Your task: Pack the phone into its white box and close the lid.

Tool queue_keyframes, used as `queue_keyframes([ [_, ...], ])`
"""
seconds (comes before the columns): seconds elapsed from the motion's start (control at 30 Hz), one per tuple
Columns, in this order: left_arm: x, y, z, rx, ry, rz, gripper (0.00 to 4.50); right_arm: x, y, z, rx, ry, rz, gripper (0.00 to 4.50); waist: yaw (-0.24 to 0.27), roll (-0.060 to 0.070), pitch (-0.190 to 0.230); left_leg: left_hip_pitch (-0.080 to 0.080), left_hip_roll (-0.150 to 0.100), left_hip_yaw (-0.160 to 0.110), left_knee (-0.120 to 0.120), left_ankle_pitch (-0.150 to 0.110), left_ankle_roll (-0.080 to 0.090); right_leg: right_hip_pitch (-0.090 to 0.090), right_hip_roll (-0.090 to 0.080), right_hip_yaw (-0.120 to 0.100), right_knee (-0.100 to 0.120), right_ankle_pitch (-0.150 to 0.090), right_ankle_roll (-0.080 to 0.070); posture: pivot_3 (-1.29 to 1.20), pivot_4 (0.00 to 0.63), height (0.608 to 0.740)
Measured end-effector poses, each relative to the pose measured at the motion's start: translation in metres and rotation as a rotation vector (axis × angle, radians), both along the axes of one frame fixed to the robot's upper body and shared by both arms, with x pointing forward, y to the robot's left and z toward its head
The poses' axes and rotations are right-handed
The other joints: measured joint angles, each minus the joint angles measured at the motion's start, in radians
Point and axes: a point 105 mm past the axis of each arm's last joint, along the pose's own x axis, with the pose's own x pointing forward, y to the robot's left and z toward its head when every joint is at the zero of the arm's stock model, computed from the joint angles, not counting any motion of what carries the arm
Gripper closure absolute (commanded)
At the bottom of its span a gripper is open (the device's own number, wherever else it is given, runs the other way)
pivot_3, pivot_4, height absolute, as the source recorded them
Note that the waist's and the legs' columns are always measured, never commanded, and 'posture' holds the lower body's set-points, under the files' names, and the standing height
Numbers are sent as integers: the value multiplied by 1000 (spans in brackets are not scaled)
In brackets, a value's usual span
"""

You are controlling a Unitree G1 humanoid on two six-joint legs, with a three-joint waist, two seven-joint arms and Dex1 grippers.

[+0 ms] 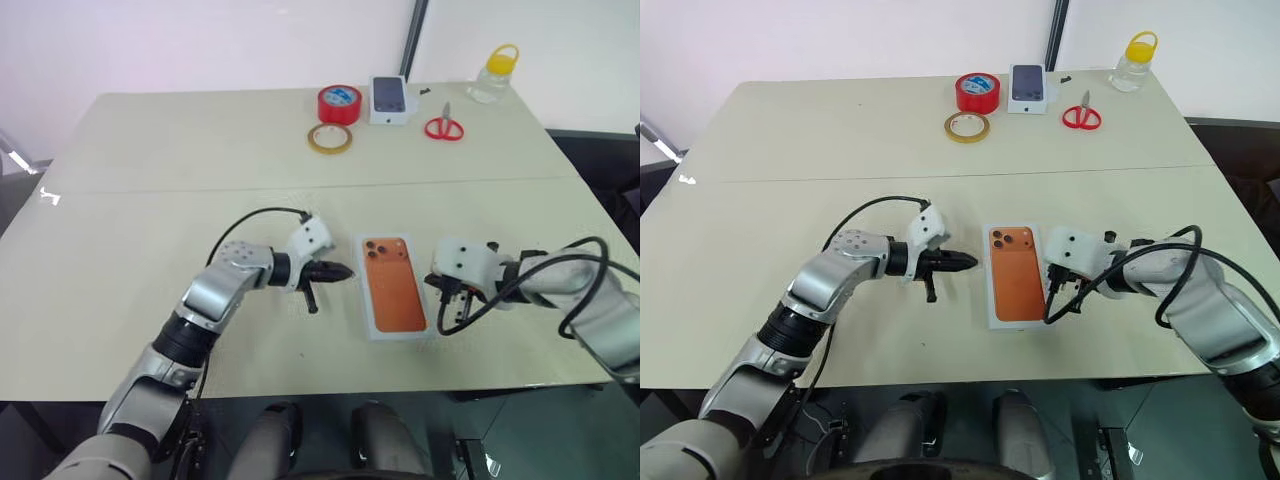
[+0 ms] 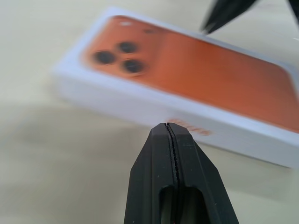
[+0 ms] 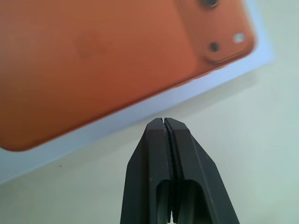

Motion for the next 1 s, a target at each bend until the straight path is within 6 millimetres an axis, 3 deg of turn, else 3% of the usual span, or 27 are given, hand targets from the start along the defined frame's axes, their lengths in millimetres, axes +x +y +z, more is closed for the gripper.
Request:
queue_keyframes([
  [0.1,13,2,13,-32,-17,37,4500,-10,4,6,47,17,43,4455,1,0,0,0,0,0,1,0,0,1,0,0,0,0,0,0,150,740],
  [0.23,22,-17,26,-67,-33,11,4500,-25,17,1,99,73,100,4455,4,-1,0,0,0,0,1,0,0,1,0,0,0,0,0,0,150,740],
  [0.47,18,-50,15,-40,-35,-77,4500,-42,28,-22,131,147,96,4455,-4,-1,0,0,0,0,1,0,0,1,0,0,0,0,0,0,150,740],
  [0.6,14,-50,-1,68,-70,-128,4500,-48,32,-26,127,147,86,4455,-2,-1,0,0,0,0,1,0,0,1,0,0,0,0,0,0,150,740],
  [1.0,12,-40,-3,97,-125,-118,4500,-40,31,-23,127,106,68,4455,-4,-1,0,1,0,0,1,0,0,1,0,0,1,0,0,0,150,740],
])
